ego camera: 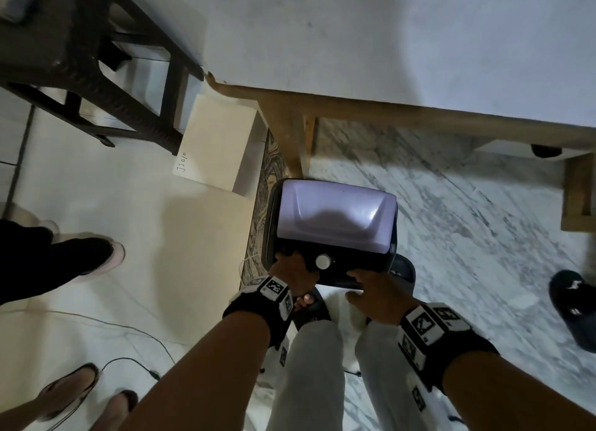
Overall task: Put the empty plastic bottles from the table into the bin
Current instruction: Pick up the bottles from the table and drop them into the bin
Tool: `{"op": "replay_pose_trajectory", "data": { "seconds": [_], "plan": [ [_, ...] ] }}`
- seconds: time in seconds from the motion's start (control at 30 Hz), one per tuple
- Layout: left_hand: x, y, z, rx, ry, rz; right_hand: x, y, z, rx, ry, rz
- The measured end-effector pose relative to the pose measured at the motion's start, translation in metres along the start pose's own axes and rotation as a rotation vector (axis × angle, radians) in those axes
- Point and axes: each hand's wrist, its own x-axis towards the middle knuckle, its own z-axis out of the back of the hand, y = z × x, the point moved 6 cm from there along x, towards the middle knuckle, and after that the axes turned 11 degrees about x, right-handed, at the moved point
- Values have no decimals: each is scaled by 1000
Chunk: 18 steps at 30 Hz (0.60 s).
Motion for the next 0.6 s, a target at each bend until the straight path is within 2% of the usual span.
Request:
{"op": "replay_pose_trajectory", "data": {
  "seconds": [0.1, 0.23, 0.33, 0.4, 0.47, 0.6],
  "plan": [
    [-23, -13, 22, -123, -83, -59, 9, -6, -2, 27, -36, 13],
    [-47, -42, 22, -283, 20, -180, 24, -15, -3, 7, -111, 26],
    [-43, -48, 22, -270, 15, -163, 28, -17, 3, 40, -115, -34],
    [-36, -43, 24, -189, -9, -123, 30, -21, 6, 58, -111, -57],
    [-30, -36, 20, -113, 25, -101, 38, -28, 4, 57, -96, -55],
    [-23, -37, 12, -95, 32, -124, 62, -47, -10, 19, -61, -82]
  ]
}}
